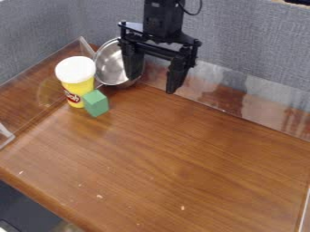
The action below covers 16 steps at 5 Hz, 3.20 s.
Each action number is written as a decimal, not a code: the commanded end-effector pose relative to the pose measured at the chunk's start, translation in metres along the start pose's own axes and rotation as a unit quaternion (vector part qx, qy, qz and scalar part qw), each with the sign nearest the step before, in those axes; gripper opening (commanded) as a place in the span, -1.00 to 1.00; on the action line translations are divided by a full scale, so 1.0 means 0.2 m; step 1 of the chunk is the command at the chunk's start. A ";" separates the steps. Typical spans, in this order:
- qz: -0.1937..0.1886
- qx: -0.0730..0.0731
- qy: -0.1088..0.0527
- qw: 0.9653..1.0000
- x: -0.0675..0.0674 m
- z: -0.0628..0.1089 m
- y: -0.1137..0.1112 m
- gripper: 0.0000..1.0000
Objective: Put green object to the right side of the table
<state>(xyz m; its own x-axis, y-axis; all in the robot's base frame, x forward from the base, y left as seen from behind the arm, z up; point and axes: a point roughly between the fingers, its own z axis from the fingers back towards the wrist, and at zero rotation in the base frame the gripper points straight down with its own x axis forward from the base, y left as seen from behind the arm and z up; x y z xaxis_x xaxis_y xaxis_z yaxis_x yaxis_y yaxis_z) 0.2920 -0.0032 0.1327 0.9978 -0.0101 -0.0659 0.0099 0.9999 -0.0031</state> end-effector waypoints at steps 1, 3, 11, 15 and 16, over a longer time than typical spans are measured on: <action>0.006 0.003 0.006 1.000 0.00 -0.04 0.05 1.00; 0.027 0.004 -0.009 1.000 0.03 -0.10 0.17 1.00; 0.046 -0.011 -0.002 0.999 0.21 -0.29 0.23 1.00; 0.049 -0.021 0.002 0.999 0.23 -0.36 0.27 1.00; 0.050 -0.023 0.003 0.998 0.23 -0.37 0.27 1.00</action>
<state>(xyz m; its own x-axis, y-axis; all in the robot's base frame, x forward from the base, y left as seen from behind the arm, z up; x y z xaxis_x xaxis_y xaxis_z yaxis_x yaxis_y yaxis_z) 0.3244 0.0440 0.0417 0.9884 0.0735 -0.1327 -0.0801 0.9958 -0.0453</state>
